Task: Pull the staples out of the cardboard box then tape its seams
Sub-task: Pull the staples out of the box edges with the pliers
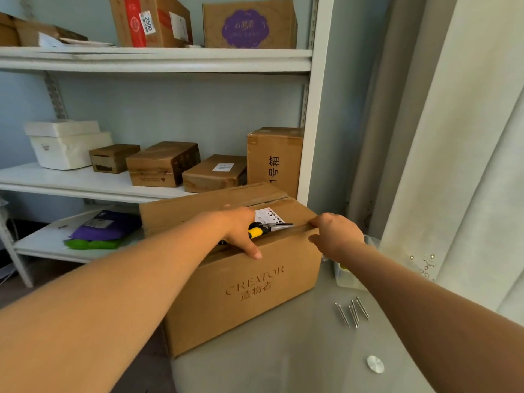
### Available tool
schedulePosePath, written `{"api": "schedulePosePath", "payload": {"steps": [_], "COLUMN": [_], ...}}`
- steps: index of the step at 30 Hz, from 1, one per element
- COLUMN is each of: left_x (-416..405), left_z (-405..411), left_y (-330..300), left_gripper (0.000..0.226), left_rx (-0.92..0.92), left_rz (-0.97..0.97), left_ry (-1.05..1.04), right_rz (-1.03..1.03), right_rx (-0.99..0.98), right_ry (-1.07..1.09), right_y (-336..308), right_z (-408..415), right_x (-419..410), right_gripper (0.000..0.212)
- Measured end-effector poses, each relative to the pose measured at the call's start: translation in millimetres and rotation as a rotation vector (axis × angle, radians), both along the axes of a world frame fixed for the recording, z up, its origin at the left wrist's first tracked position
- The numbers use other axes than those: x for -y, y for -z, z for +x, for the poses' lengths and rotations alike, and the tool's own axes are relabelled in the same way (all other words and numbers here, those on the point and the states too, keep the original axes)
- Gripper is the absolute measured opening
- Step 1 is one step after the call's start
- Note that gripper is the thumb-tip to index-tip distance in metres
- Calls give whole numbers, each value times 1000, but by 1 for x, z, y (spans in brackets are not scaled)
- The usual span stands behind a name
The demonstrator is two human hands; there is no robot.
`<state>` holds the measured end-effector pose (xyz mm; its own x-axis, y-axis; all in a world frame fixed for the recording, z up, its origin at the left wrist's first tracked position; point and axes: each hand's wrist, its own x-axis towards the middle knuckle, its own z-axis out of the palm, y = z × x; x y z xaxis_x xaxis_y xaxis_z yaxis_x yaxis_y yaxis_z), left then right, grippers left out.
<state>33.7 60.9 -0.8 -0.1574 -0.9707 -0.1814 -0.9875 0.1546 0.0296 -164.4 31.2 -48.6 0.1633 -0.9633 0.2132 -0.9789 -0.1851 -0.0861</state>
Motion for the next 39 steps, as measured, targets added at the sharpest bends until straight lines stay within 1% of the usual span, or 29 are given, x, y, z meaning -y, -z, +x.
{"api": "schedulePosePath", "payload": {"steps": [2, 4, 6, 7, 10, 12, 16, 19, 25, 29, 31, 33, 34, 39], "left_x": [0, 0, -2, -3, -8, -10, -14, -22, -36, -45, -47, -48, -47, -41], "left_z": [-4, -7, -6, -5, 1, 6, 10, 2, -14, -10, -6, -4, -3, -4], "left_y": [12, 17, 14, 8, -1, 0, 2, 9, 26, 24, 21, 20, 20, 18], "left_gripper": [81, 82, 81, 80, 78, 77, 79, 80, 65, 60, 55, 48, 46, 45], "left_rx": [5, -3, 10, 38, 89, 94, 62, -8, -170, -183, -181, -202, -210, -205], "left_rz": [-104, -158, -125, -97, -3, 11, -37, -112, -251, -266, -265, -272, -279, -263], "left_ry": [-17, -37, -26, -8, 20, 23, 34, 42, 115, 159, 163, 171, 177, 207], "right_rz": [-11, -20, -11, 5, 167, 234, 195, 170, 145, 174, 233, 272, 289, 301], "right_rx": [-12, -25, -33, -19, 9, 5, -27, -58, -78, -39, 31, 101, 126, 162], "right_ry": [-20, -30, -24, -12, -21, -31, -22, -3, -9, -16, -17, -49, -69, -79], "right_y": [3, 0, -7, -12, -18, -11, -5, -8, -8, -17, -22, -22, -20, -10], "right_z": [0, -2, -3, -4, -2, -1, -5, -6, -2, -2, -5, -8, -8, -11], "right_x": [-4, -6, -4, -2, 0, -2, -13, -23, -46, -56, -55, -55, -56, -51], "right_gripper": [35, 35, 38, 44, 65, 72, 70, 67, 61, 58, 67, 84, 89, 83]}}
